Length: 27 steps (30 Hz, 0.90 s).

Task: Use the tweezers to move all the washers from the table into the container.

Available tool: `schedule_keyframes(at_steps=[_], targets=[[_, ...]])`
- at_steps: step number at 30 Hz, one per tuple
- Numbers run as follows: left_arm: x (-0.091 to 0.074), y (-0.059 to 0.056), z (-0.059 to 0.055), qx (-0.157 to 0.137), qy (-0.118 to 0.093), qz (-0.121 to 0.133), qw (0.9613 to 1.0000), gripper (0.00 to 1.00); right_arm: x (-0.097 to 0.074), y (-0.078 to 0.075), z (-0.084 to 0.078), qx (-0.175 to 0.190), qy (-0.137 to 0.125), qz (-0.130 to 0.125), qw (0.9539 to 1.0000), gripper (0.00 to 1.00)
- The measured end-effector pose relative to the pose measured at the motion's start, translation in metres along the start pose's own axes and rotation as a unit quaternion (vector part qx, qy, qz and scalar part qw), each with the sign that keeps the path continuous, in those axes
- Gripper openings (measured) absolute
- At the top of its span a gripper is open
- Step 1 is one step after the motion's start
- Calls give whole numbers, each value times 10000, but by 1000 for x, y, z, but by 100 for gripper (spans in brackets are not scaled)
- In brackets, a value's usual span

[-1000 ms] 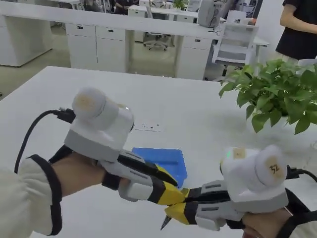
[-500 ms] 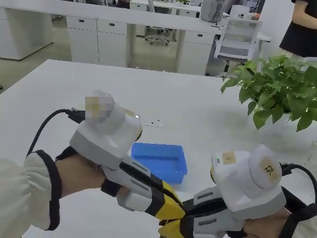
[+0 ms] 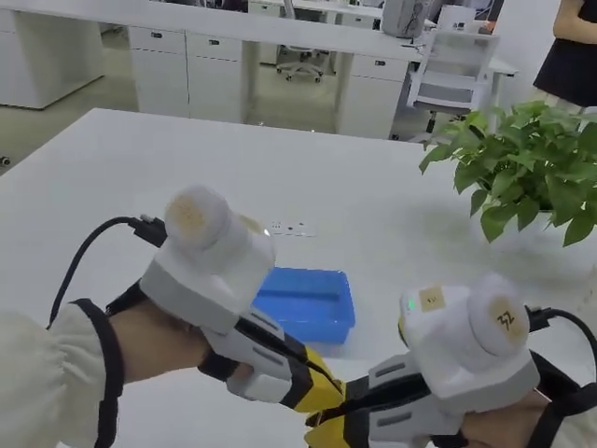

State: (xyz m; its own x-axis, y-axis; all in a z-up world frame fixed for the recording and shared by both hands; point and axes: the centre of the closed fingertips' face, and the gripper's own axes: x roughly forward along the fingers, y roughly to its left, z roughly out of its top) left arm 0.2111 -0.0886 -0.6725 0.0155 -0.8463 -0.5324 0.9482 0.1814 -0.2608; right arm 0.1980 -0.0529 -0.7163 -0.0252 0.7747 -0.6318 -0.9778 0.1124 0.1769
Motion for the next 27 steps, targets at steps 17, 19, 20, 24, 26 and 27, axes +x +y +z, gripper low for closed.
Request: schedule_keyframes(at_steps=[17, 19, 20, 24, 26, 27], targets=[[-11, 11, 21, 557, 213, 73, 9982, 0, 4, -24, -4, 668, -896, -111, 9937, 8], [-9, 13, 19, 585, 260, 68, 9979, 0, 4, -26, -6, 683, -897, -120, 9936, 8], [-8, 14, 18, 597, 266, 74, 9978, 0, 4, -29, -8, 657, -837, -179, 9942, 7], [-5, 26, 8, 634, 348, 223, 9971, 0, 4, -42, -20, 332, -426, -469, 9974, 6], [-4, 33, 4, 582, 382, 331, 9970, 0, 3, -48, -24, 194, -298, -595, 9976, 6], [-4, 38, 1, 588, 390, 430, 9966, 0, 3, -50, -26, 135, -249, -601, 9978, 5]])
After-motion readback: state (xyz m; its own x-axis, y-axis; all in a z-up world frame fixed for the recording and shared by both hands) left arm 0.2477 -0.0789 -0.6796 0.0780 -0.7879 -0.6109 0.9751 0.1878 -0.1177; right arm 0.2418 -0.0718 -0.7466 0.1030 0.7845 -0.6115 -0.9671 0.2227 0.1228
